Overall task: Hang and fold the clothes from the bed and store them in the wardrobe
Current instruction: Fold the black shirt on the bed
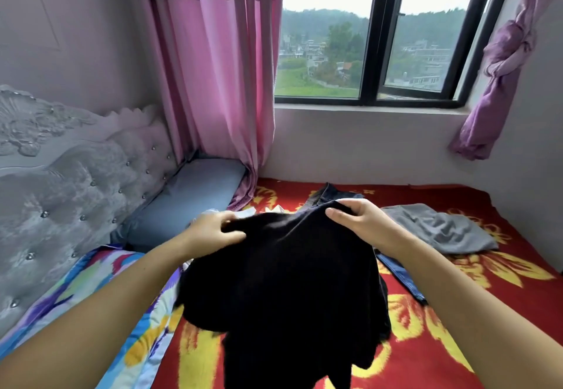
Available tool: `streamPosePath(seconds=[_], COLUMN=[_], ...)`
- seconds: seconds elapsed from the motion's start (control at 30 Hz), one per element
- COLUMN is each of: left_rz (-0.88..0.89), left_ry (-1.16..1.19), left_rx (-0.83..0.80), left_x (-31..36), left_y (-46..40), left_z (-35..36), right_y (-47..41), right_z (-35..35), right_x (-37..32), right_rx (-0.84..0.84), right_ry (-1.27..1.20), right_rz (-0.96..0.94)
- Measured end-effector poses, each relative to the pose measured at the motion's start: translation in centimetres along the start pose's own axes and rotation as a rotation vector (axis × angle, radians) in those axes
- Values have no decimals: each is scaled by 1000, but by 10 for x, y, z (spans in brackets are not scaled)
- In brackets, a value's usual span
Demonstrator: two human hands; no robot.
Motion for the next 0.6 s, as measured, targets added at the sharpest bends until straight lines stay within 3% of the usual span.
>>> streamPosePath(seconds=[0.1,0.2,0.27,0.4,0.53,0.6], left_rz=[228,375,454,416,286,291], left_ry=[116,368,373,391,573,457], left_rx=[-207,-242,-217,-269,-239,-243], left_x=[68,132,157,149,110,96], left_y=[18,24,22,13,3,2], left_z=[29,36,32,27,-12,-27], right_y=[3,9,8,8,36,41], right_z=[27,53,54,27,-1,-23], right_x=[-34,-62,-70,-50,38,55], right_rx=[-203,-341,-344,-322,-459,-409], right_ry=[160,306,350,291,663,809], right_rz=[-27,-86,-99,10,367,414])
Point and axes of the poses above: each hand's wrist, its own y-axis away from the middle knuckle, its own z-axis out of the palm, x = y × z, the point moved 10 cm from there along -y, towards the middle knuckle
